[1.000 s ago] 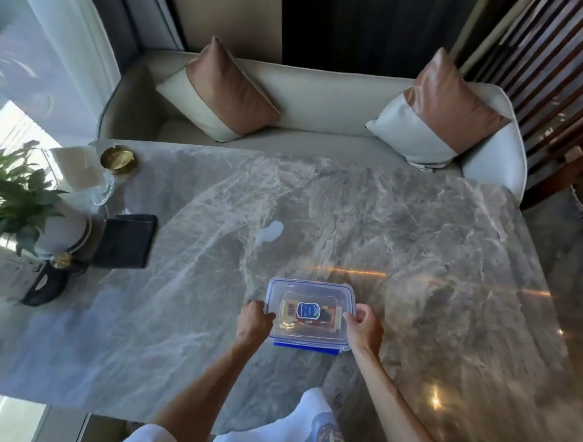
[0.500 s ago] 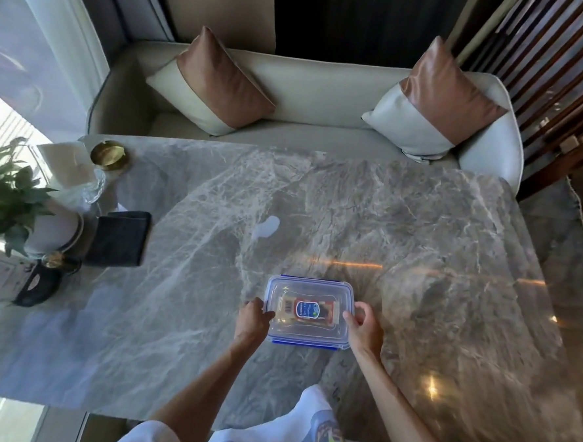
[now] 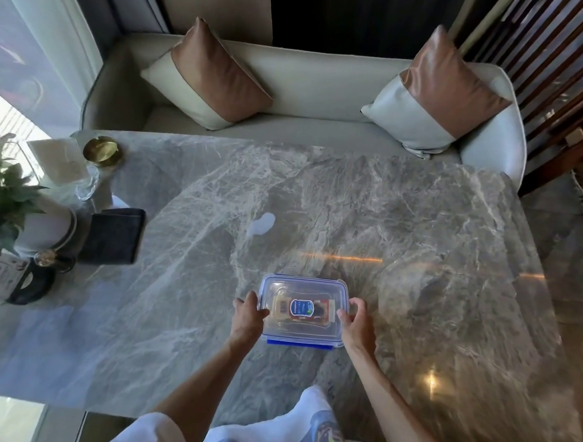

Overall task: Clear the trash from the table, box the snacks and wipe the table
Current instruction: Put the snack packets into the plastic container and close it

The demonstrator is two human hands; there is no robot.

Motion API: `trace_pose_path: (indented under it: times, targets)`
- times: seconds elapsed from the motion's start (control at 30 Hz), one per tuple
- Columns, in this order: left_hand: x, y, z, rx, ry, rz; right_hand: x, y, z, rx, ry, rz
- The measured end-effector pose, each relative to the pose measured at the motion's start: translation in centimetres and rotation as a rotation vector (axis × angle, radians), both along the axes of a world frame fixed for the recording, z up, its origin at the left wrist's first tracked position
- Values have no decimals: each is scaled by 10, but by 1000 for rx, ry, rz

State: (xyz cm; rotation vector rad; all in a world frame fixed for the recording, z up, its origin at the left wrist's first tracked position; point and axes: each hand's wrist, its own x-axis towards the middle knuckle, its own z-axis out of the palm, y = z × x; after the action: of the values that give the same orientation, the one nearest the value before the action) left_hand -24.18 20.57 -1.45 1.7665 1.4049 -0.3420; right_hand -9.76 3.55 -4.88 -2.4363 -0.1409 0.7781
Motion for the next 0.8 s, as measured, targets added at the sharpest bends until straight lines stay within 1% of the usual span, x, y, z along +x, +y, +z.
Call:
trace_pose_path:
  times: [0.07,0.13,0.2,0.23,0.3,0.33,0.37,0.4,0.43,0.47,0.5,0.53,0.6,0.67,0.73,0.8]
  targets:
    - [2,0,1,-36,24,60,9,6,6,-102,86,38]
    - [2,-1,-2,-86,8,180,25,14,13,-232,142,131]
    - [1,-9,-3,-102,-20,373,42,32,24,-334,65,295]
    - [-1,-16,-3,-85,-24,476,51,46,27,-325,8,384]
    - [-8,-39,-9,-83,-26,664,61,77,28,-228,-36,568]
    - [-10,-52,-16,-137,-33,761,66,92,24,-210,-30,666]
    - [-11,-64,-22,-249,-56,868,67,105,21,-208,-7,748]
    - [-11,-74,-27,-402,-97,965,68,116,19,-208,49,794]
    - [-11,-83,-32,-550,-138,1007,69,122,13,-185,133,796]
    - [-11,-88,-35,-662,-190,989,68,124,9,-147,236,756]
    - [-10,-90,-39,-714,-235,929,68,122,2,-99,329,694]
    - [-9,-89,-41,-719,-264,864,69,118,-4,-59,401,618]
    - [-3,-76,-35,-692,-286,771,70,102,-11,-4,452,439]
    - [5,-54,-33,-631,-285,738,63,80,-11,73,457,251]
    - [19,-30,-30,-552,-276,713,43,48,-10,145,503,17]
    - [36,-10,-32,-438,-261,643,11,16,-9,159,579,-148]
